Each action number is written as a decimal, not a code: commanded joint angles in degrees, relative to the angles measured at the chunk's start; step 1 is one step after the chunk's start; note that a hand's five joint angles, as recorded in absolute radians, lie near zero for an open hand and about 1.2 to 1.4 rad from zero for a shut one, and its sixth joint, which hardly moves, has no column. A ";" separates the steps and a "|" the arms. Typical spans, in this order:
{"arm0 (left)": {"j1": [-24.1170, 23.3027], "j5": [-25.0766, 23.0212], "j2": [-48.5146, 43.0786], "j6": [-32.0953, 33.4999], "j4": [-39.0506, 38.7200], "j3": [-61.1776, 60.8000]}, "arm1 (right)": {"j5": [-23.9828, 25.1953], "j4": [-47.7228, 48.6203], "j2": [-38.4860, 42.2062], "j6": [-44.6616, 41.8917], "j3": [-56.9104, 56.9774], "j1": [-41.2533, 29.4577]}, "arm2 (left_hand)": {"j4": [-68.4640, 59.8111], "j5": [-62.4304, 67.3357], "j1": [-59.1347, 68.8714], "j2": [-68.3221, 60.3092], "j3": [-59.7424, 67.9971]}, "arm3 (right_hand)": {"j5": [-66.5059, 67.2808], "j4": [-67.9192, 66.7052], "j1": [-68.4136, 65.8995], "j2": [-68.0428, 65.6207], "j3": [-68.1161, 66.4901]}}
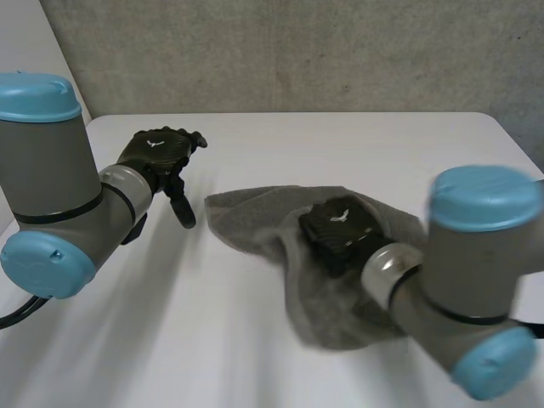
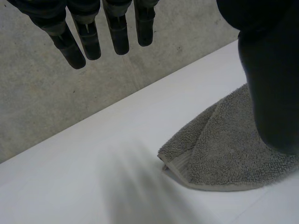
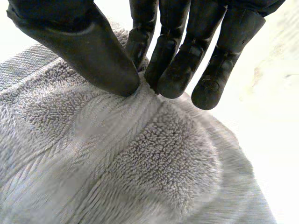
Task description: Fold the towel.
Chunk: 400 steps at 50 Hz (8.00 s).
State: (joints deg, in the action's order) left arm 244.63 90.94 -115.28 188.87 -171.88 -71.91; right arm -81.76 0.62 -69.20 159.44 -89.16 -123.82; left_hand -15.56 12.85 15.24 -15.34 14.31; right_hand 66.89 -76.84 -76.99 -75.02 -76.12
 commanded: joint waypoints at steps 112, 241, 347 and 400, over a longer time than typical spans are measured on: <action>-12.77 0.38 -17.95 -3.69 -15.41 -0.25 | 15.84 -3.44 -22.91 29.79 -9.19 21.34 | 2.15 -9.45 -1.84 1.94 -0.91 | 3.11 -3.16 -3.01 -4.98 -3.88; -2.22 4.42 2.52 3.52 -33.78 -32.86 | 5.91 11.77 3.02 -3.08 -14.81 18.35 | -64.44 57.15 64.76 -64.66 65.69 | -47.12 47.07 47.22 45.25 46.35; -2.14 4.68 -0.12 4.93 -33.96 -32.95 | 5.73 13.62 3.45 3.60 -11.03 21.95 | -21.74 14.44 22.06 -21.95 22.98 | 3.11 -3.16 -3.01 -4.98 -3.88; 0.50 4.33 -3.45 5.45 -37.91 -30.40 | 5.56 6.06 7.94 2.63 -7.25 22.04 | -20.56 13.26 20.88 -20.77 21.80 | -45.44 45.39 45.54 43.57 44.67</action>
State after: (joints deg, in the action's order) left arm 245.10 95.36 -117.07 193.78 -209.93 -103.31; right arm -76.11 6.67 -61.45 162.45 -96.42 -101.97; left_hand -41.73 40.86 41.36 -41.72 41.17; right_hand 20.27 -32.16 -31.48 -33.28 -31.91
